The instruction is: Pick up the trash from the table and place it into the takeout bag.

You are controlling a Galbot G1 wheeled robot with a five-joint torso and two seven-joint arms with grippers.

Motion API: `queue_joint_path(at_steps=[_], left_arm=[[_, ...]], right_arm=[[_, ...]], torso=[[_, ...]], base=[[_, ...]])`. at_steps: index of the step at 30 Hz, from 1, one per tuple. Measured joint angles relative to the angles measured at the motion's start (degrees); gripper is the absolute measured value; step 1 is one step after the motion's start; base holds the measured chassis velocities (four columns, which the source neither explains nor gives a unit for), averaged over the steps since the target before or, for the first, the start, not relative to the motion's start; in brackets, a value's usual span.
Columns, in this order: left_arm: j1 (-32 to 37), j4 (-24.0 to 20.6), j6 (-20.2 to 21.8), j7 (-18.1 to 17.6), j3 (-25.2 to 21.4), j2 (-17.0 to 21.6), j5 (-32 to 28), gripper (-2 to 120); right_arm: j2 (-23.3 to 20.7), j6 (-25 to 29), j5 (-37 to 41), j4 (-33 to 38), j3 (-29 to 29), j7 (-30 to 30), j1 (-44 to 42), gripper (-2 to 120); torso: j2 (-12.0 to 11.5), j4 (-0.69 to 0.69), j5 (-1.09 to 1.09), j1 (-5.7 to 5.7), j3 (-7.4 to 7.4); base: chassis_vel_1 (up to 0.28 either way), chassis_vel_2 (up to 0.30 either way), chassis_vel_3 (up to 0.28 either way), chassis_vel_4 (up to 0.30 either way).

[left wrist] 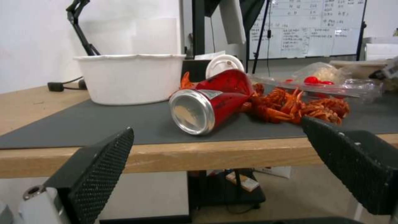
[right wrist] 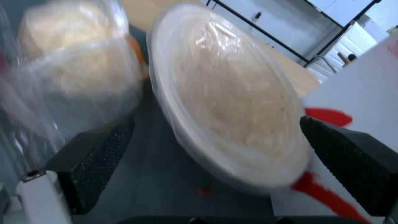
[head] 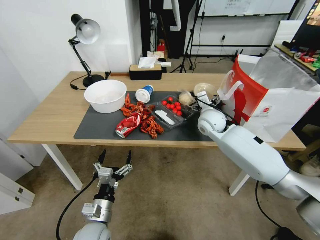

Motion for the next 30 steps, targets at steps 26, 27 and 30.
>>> queue_joint_path(at_steps=[26,27,30], left_arm=[[0.2,-0.4,-0.2,0.0,0.1,-0.2,0.3,100],[0.2,-0.4,-0.2,0.0,0.1,-0.2,0.3,100],[0.2,-0.5,-0.2,0.0,0.0,-0.2,0.2,100]], right_arm=[[-1.8,-0.2,-2.2,-1.4,-0.6,-3.0,-0.7,100],[-1.8,-0.2,-2.2,-1.4,-0.6,-3.0,-0.7,100],[-1.2,0.0,-2.2,-2.4,-1.3,-3.3,0.2,100]], torso=[[0.0,0.0,0.0,0.0,0.0],[0.0,0.0,0.0,0.0,0.0],[0.0,0.01,0.0,0.0,0.0]], base=[[0.0,0.0,0.0,0.0],[0.0,0.0,0.0,0.0],[0.0,0.0,0.0,0.0]])
